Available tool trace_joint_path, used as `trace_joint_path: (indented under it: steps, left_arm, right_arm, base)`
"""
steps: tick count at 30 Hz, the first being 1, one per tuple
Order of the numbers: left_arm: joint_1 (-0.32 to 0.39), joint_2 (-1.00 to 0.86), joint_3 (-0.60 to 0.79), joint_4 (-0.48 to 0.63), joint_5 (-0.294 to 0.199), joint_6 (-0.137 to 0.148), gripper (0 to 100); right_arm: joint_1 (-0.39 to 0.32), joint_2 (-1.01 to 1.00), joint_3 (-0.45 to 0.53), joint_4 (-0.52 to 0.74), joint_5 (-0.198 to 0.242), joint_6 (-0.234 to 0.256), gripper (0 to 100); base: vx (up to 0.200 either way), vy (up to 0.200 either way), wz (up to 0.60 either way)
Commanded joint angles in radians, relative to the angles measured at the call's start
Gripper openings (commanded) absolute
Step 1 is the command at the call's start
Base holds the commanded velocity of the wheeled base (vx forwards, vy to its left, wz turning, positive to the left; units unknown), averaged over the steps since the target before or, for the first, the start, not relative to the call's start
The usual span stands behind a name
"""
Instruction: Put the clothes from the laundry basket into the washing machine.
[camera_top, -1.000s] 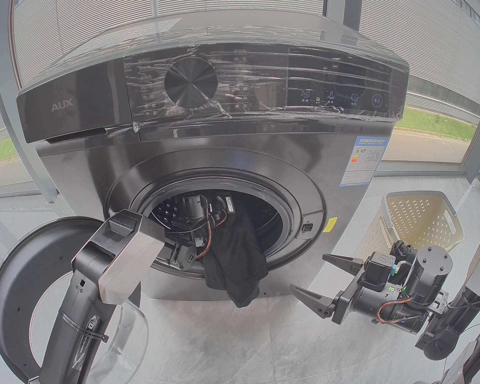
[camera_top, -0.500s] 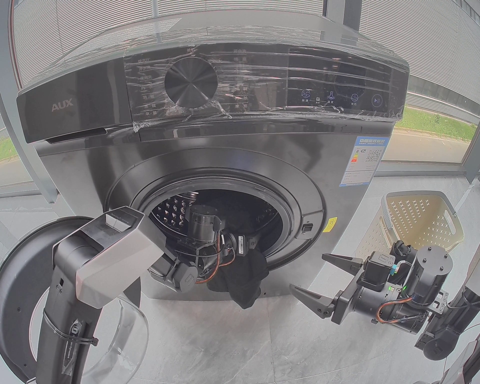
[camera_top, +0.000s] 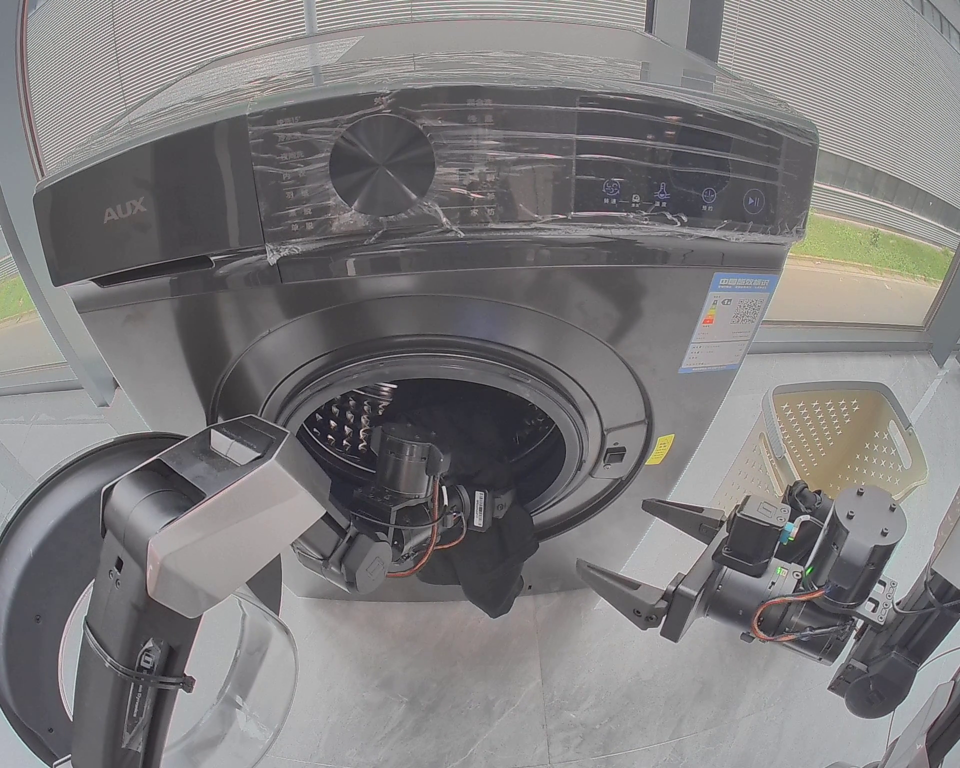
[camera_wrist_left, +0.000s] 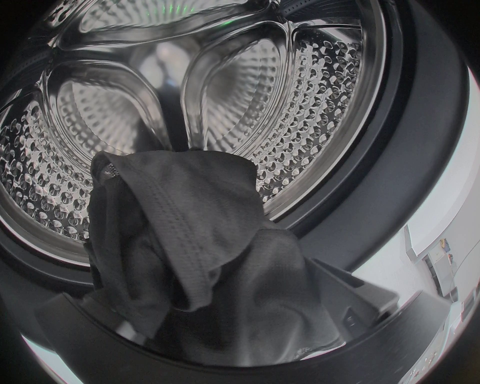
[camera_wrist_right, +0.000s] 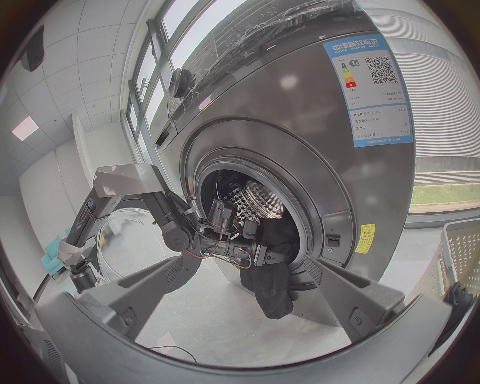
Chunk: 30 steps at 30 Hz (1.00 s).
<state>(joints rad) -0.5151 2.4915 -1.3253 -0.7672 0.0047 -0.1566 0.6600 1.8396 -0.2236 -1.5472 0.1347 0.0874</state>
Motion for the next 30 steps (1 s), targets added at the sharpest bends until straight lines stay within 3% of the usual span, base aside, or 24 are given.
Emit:
trace_joint_path:
  steps: [1,6,9,12,17,22,23,27,30]
  left_arm:
    - [0.010,0.023,-0.012,0.002,0.001,0.000,0]
    - [0.021,0.030,-0.074,-0.003,0.012,-0.009,0]
    - [0.050,0.049,-0.181,-0.010,0.087,-0.043,0]
    - [0.069,0.058,-0.249,-0.043,0.123,-0.066,0]
    - [0.075,0.060,-0.252,-0.139,0.126,-0.069,0]
    - [0.075,0.070,-0.252,-0.153,0.126,-0.067,0]
    - [0.073,0.070,-0.245,-0.153,0.126,-0.067,100]
    - [0.069,0.064,-0.219,-0.153,0.124,-0.070,100]
    - [0.043,0.012,-0.081,-0.086,0.101,-0.069,100]
  right_arm:
    - [0.001,-0.003,-0.006,-0.001,0.000,0.002,100]
    - [0.001,-0.005,-0.008,-0.001,0.000,0.000,100]
    - [0.001,-0.006,-0.014,-0.001,0.000,0.000,100]
    - [0.001,-0.006,-0.014,-0.001,0.000,0.000,100]
    - [0.003,-0.006,-0.019,-0.001,0.000,0.000,100]
    - [0.003,-0.006,-0.020,-0.001,-0.017,0.000,100]
    - [0.003,-0.006,-0.020,-0.001,-0.020,0.000,100]
    - [0.003,-0.006,-0.020,-0.001,-0.020,0.000,100]
    - [0.003,-0.005,-0.020,-0.001,-0.020,0.000,100]
  base:
    - [0.000,0.000,0.00]
    - [0.000,0.000,0.00]
    - [0.000,0.000,0.00]
    - [0.000,0.000,0.00]
    - [0.000,0.000,0.00]
    - [0.000,0.000,0.00]
    - [0.000,0.000,0.00]
    - [0.000,0.000,0.00]
    - [0.000,0.000,0.00]
